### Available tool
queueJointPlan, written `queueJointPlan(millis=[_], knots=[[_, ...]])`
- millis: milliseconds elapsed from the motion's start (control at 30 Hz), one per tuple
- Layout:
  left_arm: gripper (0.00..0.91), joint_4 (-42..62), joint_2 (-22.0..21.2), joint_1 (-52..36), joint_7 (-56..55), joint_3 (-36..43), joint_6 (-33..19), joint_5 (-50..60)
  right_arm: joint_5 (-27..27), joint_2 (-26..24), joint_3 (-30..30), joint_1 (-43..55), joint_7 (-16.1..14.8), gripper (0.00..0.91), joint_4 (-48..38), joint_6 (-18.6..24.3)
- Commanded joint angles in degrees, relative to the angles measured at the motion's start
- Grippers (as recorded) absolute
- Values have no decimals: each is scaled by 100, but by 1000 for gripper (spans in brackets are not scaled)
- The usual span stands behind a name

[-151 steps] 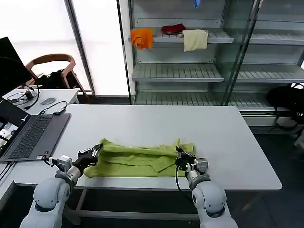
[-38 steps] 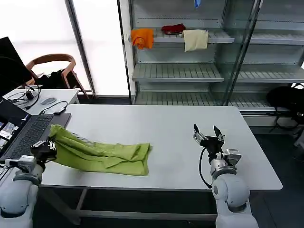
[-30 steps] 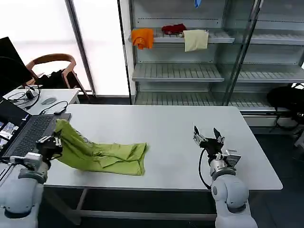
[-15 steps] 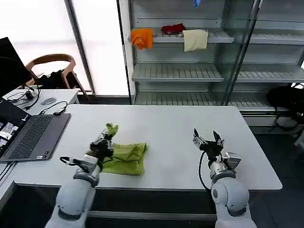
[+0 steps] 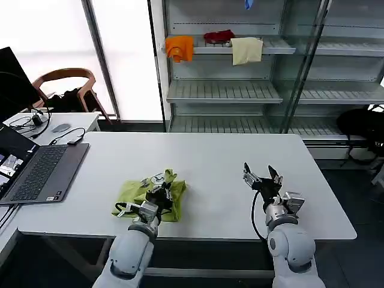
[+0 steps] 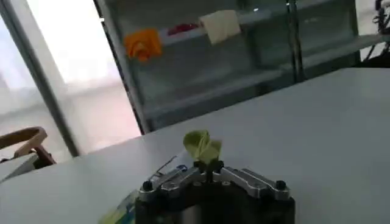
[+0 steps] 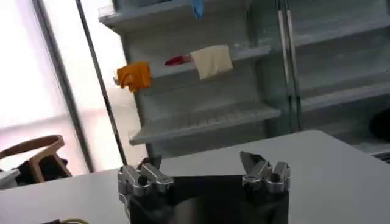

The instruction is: Fold and organize the clothes.

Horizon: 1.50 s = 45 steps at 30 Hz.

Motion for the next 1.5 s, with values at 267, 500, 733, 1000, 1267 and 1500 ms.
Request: queueJointPlan(millis=[267, 500, 733, 1000, 1267, 1500], knots=[[907, 431, -537, 151, -285, 437, 63, 139, 37, -8, 8, 90, -9, 907, -119, 10], [907, 441, -850, 221, -367, 561, 69, 61, 195, -7, 44, 75, 12, 907, -139, -15], [907, 268, -1001, 260, -362, 590, -80, -508, 174, 10, 39, 61, 32, 907, -136, -18], [907, -920, -71, 216, 198, -996, -542, -1765, 177, -73, 70, 51, 22, 907, -33, -63], [907, -514, 1015, 392, 397, -2829, 114, -3496, 135, -85, 112, 61, 6, 907, -77, -64], [907, -44, 848, 542, 381, -2558, 44, -3034, 84, -93, 118, 46, -2, 907, -61, -72]])
